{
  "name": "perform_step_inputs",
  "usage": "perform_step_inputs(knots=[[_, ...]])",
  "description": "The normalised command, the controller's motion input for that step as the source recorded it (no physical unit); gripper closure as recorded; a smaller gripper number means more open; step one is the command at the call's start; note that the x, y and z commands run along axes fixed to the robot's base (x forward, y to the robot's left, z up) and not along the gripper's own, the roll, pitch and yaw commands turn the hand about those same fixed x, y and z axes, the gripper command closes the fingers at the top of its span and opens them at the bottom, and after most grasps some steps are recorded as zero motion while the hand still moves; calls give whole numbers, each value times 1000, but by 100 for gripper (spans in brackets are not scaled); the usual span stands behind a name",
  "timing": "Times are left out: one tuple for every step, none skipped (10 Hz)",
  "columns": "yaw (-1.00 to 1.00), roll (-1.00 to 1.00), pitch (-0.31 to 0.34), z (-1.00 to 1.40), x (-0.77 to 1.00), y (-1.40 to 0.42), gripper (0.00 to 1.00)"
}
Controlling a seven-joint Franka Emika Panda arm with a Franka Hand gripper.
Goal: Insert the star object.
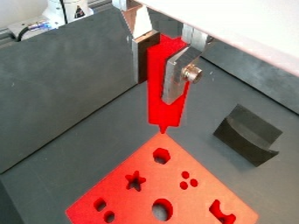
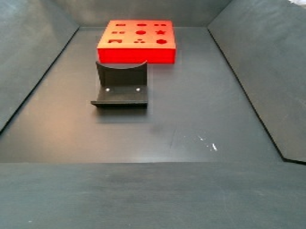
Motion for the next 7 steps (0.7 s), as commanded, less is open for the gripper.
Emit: perform_step_inputs(knots=[[-29,-66,0,-223,0,0,100],[-100,-76,0,-286,14,0,100],[-226,-17,0,-337,71,0,100],[-383,24,0,-337,69,0,100],[-571,69,10,-351,89,-66,100],[-809,10,0,-291,180,-169,100],[-1000,0,0,-337,0,-120,100]])
